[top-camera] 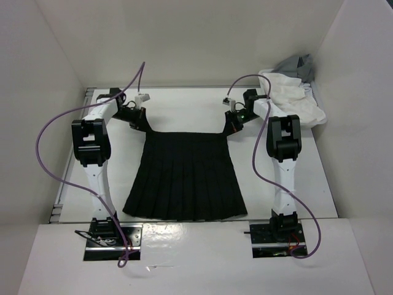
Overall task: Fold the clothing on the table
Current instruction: Fold the skirt
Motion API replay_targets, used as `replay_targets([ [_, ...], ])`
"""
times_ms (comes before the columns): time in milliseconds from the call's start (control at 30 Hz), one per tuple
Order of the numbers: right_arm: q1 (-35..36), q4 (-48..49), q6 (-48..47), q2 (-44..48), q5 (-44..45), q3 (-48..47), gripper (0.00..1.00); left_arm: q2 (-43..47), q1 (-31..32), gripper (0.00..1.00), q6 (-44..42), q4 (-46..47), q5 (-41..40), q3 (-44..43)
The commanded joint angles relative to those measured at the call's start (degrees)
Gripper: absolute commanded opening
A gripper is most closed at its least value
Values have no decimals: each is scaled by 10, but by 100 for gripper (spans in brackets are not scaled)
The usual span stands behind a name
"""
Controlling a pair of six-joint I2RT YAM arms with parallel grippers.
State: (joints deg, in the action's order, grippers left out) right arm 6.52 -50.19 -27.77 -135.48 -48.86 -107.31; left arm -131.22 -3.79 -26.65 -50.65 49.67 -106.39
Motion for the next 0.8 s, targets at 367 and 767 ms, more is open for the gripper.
replay_targets([
  [367,-30,19,32,-17,20,-56,2,-6,-43,12,-9,-17,79,-2],
  [767,-24,24,61,10,65,-90,36,-11,-43,35,37,0,41,-76],
])
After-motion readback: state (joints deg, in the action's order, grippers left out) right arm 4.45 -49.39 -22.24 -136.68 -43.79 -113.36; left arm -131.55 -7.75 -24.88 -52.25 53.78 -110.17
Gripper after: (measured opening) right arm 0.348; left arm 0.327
